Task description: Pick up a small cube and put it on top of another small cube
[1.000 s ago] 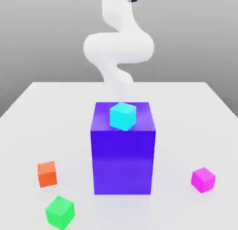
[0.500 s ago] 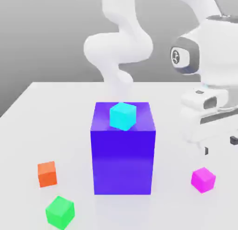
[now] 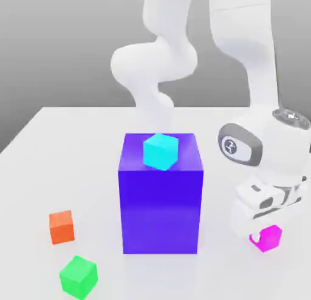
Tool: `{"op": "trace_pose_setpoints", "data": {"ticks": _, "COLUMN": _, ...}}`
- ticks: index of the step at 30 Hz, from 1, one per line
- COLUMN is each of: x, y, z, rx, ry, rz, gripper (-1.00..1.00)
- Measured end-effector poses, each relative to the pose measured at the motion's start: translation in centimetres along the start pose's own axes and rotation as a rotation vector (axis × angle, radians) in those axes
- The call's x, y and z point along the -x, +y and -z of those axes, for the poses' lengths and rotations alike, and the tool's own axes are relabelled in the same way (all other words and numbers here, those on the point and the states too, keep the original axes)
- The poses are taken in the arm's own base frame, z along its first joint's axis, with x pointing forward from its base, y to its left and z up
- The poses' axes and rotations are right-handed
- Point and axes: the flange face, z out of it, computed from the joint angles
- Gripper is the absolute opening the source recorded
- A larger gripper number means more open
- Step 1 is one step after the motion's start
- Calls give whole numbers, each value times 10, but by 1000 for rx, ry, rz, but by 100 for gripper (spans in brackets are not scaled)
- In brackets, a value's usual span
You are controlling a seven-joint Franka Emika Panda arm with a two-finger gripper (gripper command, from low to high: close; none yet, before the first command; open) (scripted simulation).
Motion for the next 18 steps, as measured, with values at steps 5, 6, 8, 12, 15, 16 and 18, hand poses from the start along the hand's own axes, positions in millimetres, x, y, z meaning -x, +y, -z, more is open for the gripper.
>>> {"op": "trace_pose_setpoints", "data": {"ticks": 5, "x": -1, "y": -1, "z": 42, "rx": 1, "ry": 1, "rz": 1, "gripper": -100}}
{"op": "trace_pose_setpoints", "data": {"ticks": 6, "x": -1, "y": -1, "z": 53, "rx": 1, "ry": 1, "rz": 0, "gripper": -100}}
{"op": "trace_pose_setpoints", "data": {"ticks": 8, "x": -15, "y": 8, "z": 65, "rx": 1, "ry": 1, "rz": -34, "gripper": -100}}
{"op": "trace_pose_setpoints", "data": {"ticks": 12, "x": -68, "y": 43, "z": 76, "rx": 1, "ry": 0, "rz": -159, "gripper": -100}}
{"op": "trace_pose_setpoints", "data": {"ticks": 15, "x": -108, "y": 77, "z": 82, "rx": 1, "ry": 0, "rz": -260, "gripper": -100}}
{"op": "trace_pose_setpoints", "data": {"ticks": 16, "x": -120, "y": 90, "z": 84, "rx": 1, "ry": 0, "rz": -294, "gripper": -100}}
{"op": "trace_pose_setpoints", "data": {"ticks": 18, "x": -143, "y": 117, "z": 88, "rx": 1, "ry": 0, "rz": -361, "gripper": -100}}
